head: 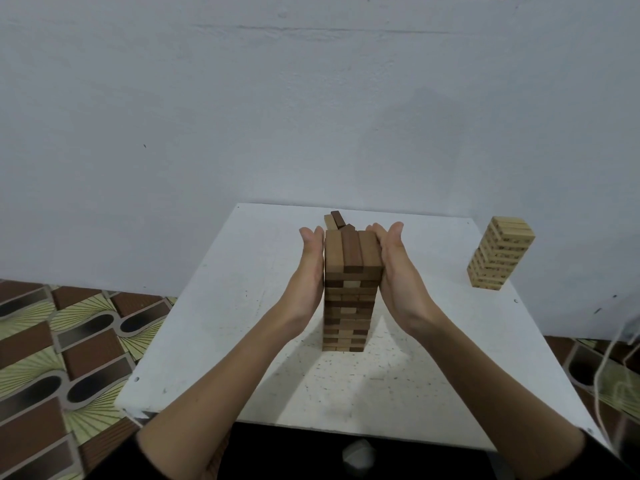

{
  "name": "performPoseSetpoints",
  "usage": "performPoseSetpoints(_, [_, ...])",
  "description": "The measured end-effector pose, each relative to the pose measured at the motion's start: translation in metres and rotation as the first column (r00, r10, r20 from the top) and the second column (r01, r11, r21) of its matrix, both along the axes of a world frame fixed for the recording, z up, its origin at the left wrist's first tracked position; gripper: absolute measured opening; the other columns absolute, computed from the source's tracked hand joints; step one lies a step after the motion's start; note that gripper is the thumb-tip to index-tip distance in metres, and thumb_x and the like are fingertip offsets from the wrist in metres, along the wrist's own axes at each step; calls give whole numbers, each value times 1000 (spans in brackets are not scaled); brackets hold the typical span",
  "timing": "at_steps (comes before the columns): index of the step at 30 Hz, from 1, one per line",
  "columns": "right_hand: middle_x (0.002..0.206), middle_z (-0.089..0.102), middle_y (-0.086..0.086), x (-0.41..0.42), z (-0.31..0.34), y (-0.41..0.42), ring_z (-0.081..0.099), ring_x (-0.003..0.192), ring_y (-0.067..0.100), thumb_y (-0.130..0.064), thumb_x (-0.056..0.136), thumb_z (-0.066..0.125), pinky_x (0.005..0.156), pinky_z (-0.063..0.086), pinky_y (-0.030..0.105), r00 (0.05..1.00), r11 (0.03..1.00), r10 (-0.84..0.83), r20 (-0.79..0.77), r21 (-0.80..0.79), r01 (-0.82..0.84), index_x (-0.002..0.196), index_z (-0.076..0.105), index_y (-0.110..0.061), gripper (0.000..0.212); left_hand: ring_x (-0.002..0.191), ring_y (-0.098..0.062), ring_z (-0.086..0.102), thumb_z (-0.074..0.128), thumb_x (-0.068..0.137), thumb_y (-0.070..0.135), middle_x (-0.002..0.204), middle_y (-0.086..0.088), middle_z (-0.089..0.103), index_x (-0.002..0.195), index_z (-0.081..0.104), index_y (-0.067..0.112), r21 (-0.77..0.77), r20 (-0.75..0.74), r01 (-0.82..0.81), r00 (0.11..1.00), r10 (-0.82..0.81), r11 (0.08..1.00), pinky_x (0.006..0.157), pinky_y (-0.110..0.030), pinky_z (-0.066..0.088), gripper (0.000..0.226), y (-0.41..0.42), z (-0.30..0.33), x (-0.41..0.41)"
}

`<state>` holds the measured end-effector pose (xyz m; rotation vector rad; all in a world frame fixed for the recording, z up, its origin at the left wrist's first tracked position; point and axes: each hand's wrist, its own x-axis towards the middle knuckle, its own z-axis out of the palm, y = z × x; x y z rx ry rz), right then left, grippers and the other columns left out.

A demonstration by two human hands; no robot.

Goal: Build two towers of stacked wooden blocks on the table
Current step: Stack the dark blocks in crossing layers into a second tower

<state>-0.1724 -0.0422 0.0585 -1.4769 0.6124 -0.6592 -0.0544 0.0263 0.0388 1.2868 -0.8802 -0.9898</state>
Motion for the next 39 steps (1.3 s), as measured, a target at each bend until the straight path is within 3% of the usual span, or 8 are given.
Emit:
performPoseSetpoints(4, [155,22,-12,-4,-5,-19,18,143,10,-64,88,9,119,8,38,993,993,-116,-21,21,117,149,20,-28,72,144,-8,12,24,46,102,157,10,14,152,15,25,66,26,-168,986,166,984,114,-31,9,132,-1,-5,11])
performPoseSetpoints(9, [150,34,-6,2,-20,-56,31,138,11,-44,101,22,113,19,29,968,969,-244,-65,-39,242,145,32,-20,51,145,-15,18,6,87,65,157,9,20,150,21,28,50,87,-289,955,285,956,120,-40,7,75,-6,-15,37])
performPoseSetpoints(14, [134,48,-1,24,-44,-98,45,125,16,-25,100,42,104,36,30,931,947,-289,-221,-209,244,131,48,-14,34,138,-16,32,28,101,45,151,3,33,143,37,17,70,307,-348,899,312,935,114,-29,20,52,-32,-37,67])
performPoseSetpoints(18, [134,50,3,49,-62,-125,49,118,16,-15,96,50,96,39,25,894,919,-262,-363,-376,116,128,51,-12,32,132,-18,39,43,100,27,145,-3,40,136,43,15,124,578,-344,787,214,931,106,-27,29,38,-61,-61,89])
performPoseSetpoints(23, [133,49,8,84,-84,-166,47,120,21,-10,91,56,93,33,19,849,894,-179,-497,-443,-71,124,54,-7,33,130,-20,39,49,98,14,142,-7,42,135,44,10,206,680,-255,731,49,945,104,-21,25,38,-111,-85,120])
performPoseSetpoints(31, [144,32,11,130,-120,-206,25,132,29,-42,80,68,109,24,36,705,796,-295,-645,-574,-192,132,43,-11,65,141,-25,16,46,81,-12,152,-11,20,143,31,6,340,736,-35,633,-242,940,108,-22,16,66,-190,-88,150])
performPoseSetpoints(37, [145,35,9,135,-137,-222,31,130,28,-45,81,65,101,31,35,679,658,-421,-602,-717,-227,129,49,-14,60,142,-34,19,60,83,7,152,-13,23,142,35,5,356,813,-2,493,-309,934,110,-32,23,64,-234,-99,156])
performPoseSetpoints(39, [144,37,6,130,-137,-228,31,129,25,-41,83,63,102,27,34,669,655,-441,-599,-724,-216,130,48,-15,56,145,-32,8,51,89,5,156,-13,15,145,28,2,374,840,10,419,-343,927,114,-29,11,61,-235,-105,157])
